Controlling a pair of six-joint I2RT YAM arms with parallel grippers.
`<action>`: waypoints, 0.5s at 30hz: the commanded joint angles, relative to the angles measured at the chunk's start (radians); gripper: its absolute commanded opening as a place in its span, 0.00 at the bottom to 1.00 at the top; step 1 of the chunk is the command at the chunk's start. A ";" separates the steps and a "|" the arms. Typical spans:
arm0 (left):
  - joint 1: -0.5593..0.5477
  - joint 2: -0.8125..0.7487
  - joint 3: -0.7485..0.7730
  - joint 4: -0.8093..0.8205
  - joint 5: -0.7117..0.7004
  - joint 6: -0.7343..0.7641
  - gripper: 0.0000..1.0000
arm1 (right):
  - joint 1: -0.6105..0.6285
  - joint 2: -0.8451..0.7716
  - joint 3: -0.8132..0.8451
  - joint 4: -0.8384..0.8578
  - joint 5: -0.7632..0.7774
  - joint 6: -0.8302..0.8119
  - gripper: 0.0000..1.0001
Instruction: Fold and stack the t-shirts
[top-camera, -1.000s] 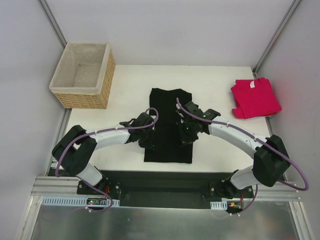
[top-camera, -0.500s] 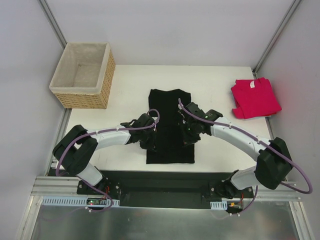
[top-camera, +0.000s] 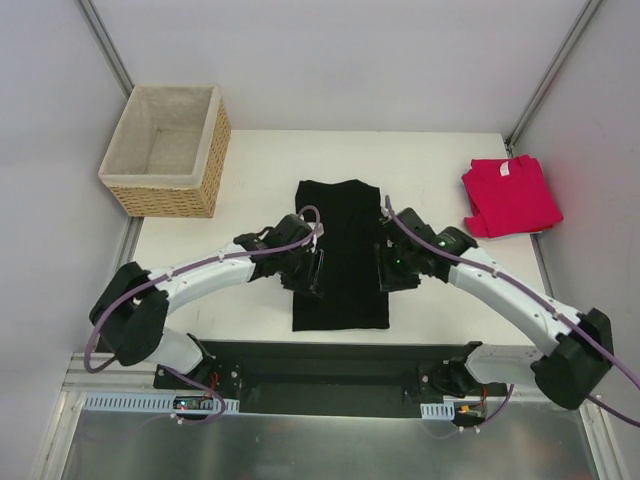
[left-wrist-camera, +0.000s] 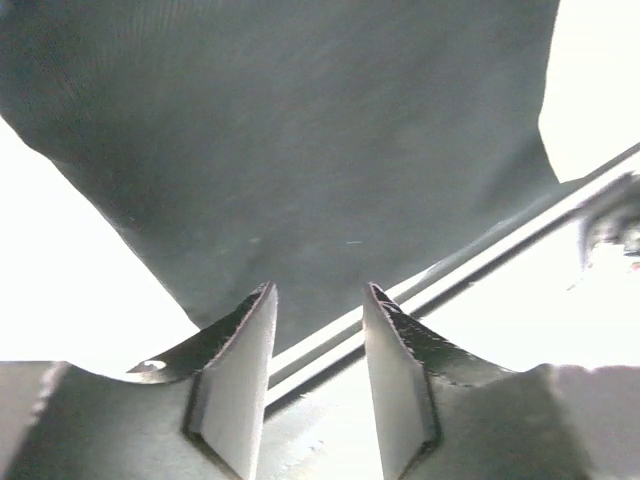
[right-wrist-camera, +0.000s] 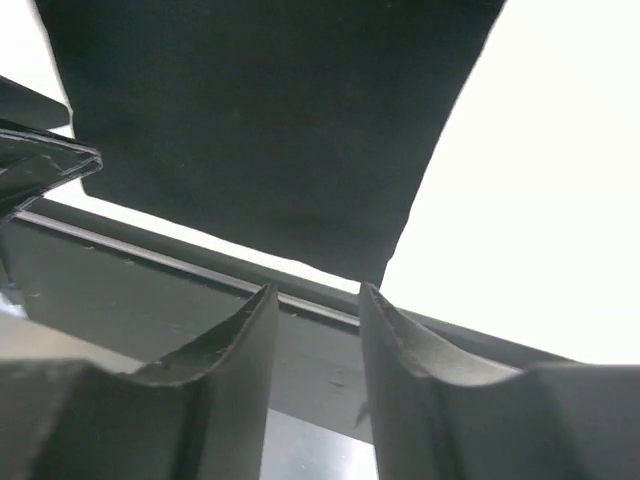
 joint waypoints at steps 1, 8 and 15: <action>-0.006 -0.130 0.130 -0.141 -0.063 0.046 0.41 | -0.027 -0.163 -0.047 -0.075 -0.034 0.085 0.43; -0.001 -0.330 0.057 -0.174 -0.218 -0.013 0.43 | -0.088 -0.241 -0.388 0.186 -0.260 0.262 0.41; 0.000 -0.481 -0.120 -0.173 -0.266 -0.112 0.42 | -0.088 -0.189 -0.434 0.211 -0.258 0.256 0.40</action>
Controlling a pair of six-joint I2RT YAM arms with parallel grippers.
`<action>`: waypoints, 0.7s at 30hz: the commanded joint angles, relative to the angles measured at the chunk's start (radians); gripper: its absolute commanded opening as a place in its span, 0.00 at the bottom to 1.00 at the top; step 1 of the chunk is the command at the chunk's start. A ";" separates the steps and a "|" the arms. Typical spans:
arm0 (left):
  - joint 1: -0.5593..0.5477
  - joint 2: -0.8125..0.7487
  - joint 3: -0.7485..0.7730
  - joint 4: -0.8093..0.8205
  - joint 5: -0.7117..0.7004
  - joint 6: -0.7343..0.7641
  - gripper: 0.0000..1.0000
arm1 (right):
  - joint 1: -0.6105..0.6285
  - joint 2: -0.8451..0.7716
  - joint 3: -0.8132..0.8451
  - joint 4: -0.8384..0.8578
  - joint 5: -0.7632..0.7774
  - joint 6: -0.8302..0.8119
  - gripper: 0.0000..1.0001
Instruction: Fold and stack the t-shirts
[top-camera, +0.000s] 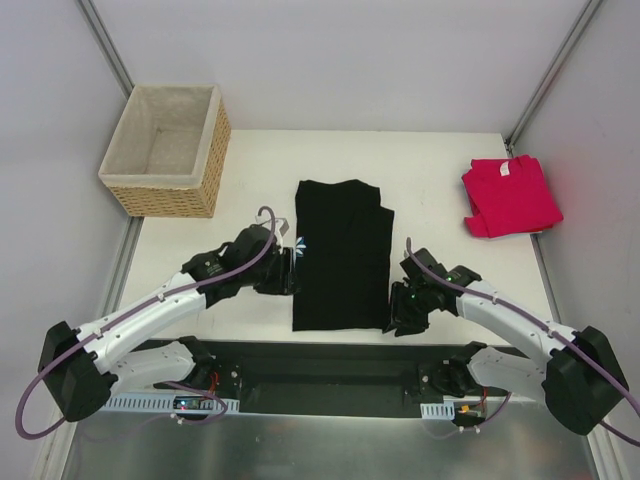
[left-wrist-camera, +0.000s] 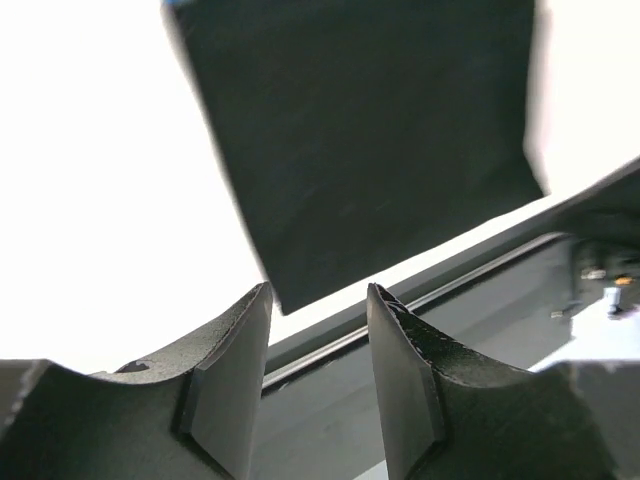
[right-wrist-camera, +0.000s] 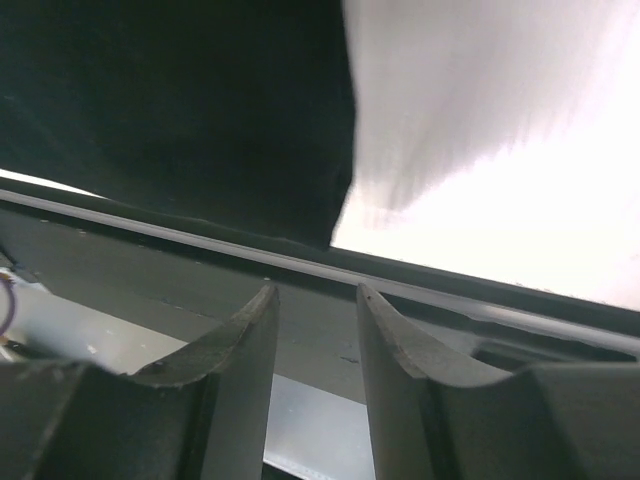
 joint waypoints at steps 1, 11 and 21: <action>0.000 -0.091 -0.095 -0.045 -0.064 -0.078 0.43 | -0.003 0.007 0.014 0.083 -0.035 0.035 0.39; 0.001 -0.096 -0.111 -0.053 -0.081 -0.098 0.41 | -0.006 0.036 0.015 0.083 0.001 0.004 0.34; 0.001 -0.055 -0.092 -0.053 -0.075 -0.082 0.38 | -0.020 0.015 0.055 -0.041 0.077 -0.047 0.33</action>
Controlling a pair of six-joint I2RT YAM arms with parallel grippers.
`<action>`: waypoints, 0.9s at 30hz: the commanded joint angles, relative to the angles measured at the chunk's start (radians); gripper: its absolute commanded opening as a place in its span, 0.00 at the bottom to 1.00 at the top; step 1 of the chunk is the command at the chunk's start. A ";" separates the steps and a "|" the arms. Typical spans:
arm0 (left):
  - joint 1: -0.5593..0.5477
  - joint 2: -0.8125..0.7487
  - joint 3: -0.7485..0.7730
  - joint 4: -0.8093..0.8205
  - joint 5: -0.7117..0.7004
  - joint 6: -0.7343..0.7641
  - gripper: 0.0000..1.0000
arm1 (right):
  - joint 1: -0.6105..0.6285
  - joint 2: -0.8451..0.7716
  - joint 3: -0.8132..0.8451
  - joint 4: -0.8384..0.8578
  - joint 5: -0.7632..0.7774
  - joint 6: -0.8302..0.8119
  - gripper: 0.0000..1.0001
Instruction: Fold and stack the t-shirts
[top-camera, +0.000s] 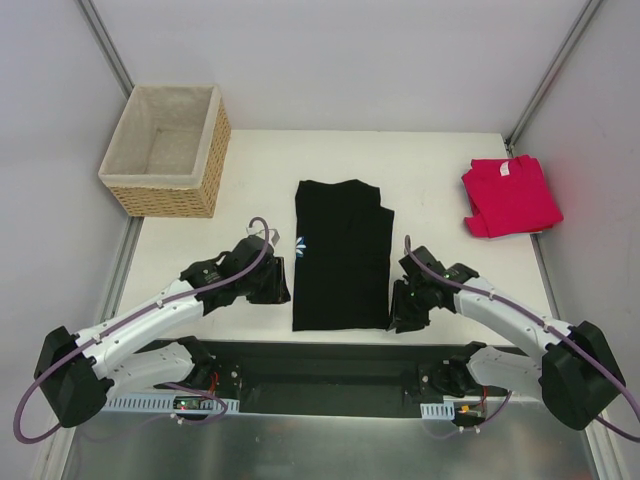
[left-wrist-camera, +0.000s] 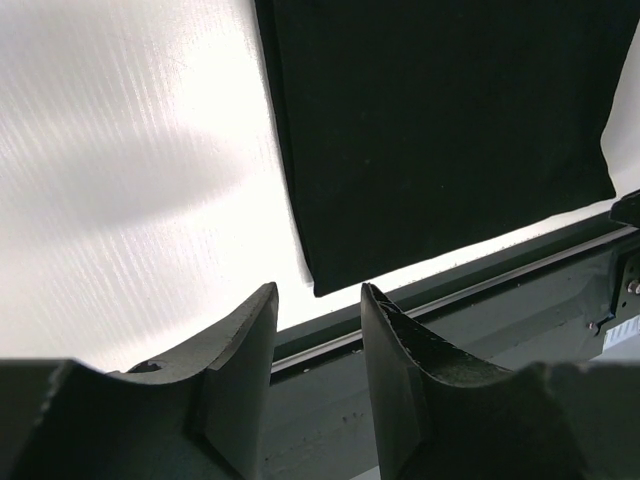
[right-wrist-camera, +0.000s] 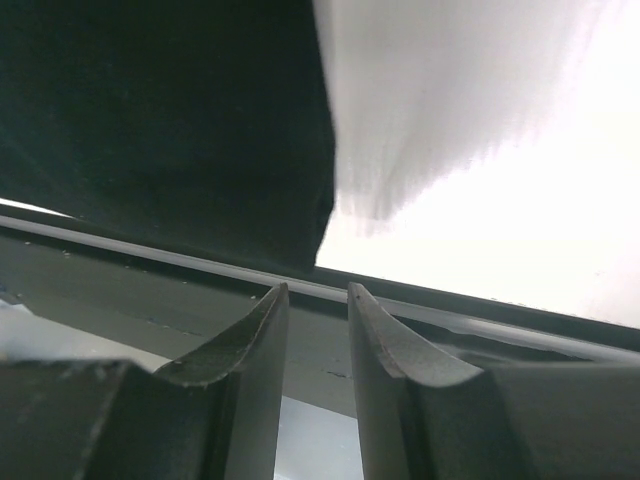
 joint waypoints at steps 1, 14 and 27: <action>0.001 0.013 0.029 0.001 -0.020 -0.001 0.38 | -0.014 -0.021 0.052 -0.070 0.051 -0.034 0.33; 0.000 0.053 0.046 0.002 -0.027 0.013 0.34 | -0.047 0.019 0.146 -0.035 0.055 -0.102 0.14; 0.001 0.065 0.023 0.014 -0.030 0.007 0.32 | -0.025 0.168 0.143 0.055 -0.001 -0.143 0.00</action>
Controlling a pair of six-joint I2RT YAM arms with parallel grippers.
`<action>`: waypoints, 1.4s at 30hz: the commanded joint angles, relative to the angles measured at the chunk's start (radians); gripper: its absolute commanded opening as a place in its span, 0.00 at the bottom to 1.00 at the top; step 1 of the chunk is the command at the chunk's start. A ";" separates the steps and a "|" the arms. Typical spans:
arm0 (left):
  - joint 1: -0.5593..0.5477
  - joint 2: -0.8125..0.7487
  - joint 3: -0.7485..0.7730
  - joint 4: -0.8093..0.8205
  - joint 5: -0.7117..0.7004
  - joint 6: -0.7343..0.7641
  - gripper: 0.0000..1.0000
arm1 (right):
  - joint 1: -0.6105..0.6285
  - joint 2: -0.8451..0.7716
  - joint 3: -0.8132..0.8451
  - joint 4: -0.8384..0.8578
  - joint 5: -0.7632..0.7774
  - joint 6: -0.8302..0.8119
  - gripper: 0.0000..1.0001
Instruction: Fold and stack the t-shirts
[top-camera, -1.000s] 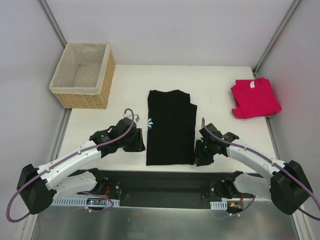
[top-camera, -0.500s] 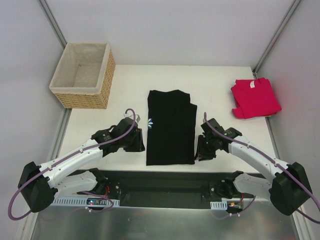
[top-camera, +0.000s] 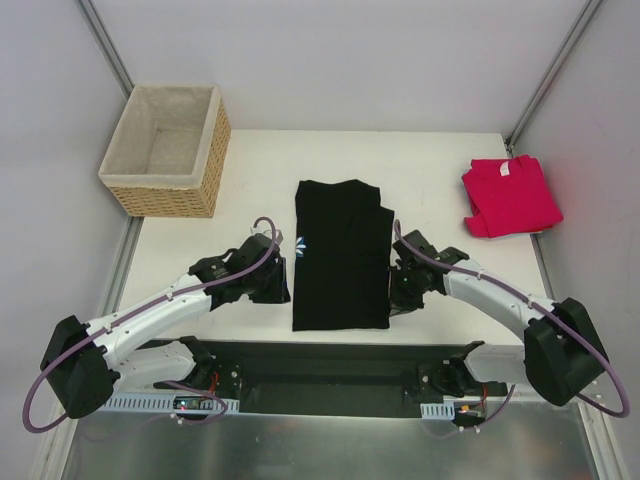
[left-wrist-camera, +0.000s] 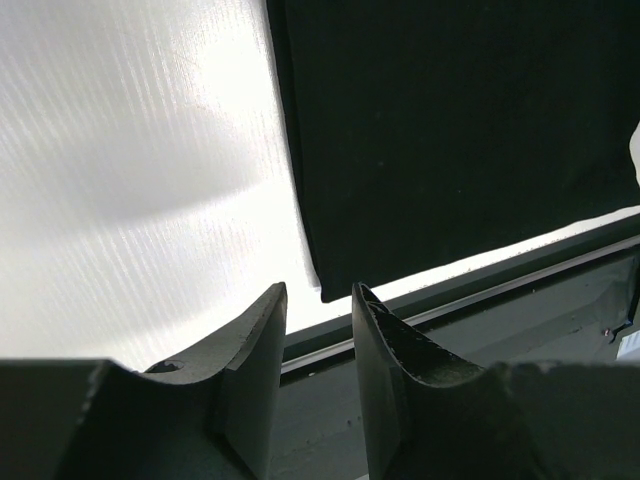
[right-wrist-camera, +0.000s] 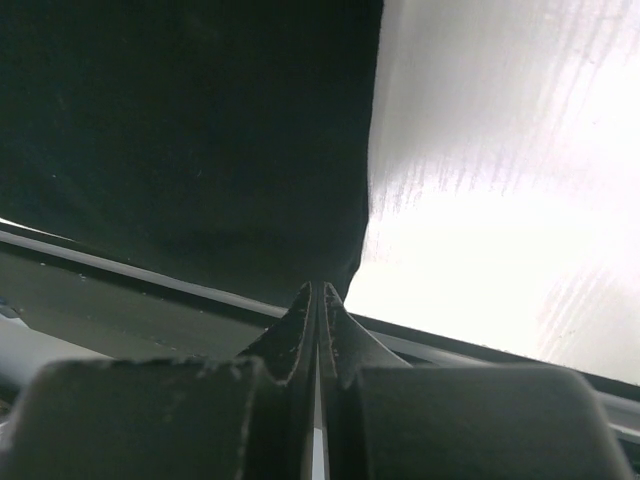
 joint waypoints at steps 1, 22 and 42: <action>0.001 -0.008 0.009 0.011 -0.031 0.005 0.32 | 0.020 0.039 0.020 0.032 -0.016 -0.022 0.00; 0.009 -0.039 -0.008 0.006 -0.025 0.002 0.32 | 0.089 0.042 0.132 -0.121 0.078 0.013 0.07; 0.013 0.001 -0.026 0.052 0.004 0.003 0.33 | 0.049 -0.164 -0.133 -0.038 -0.030 0.187 0.27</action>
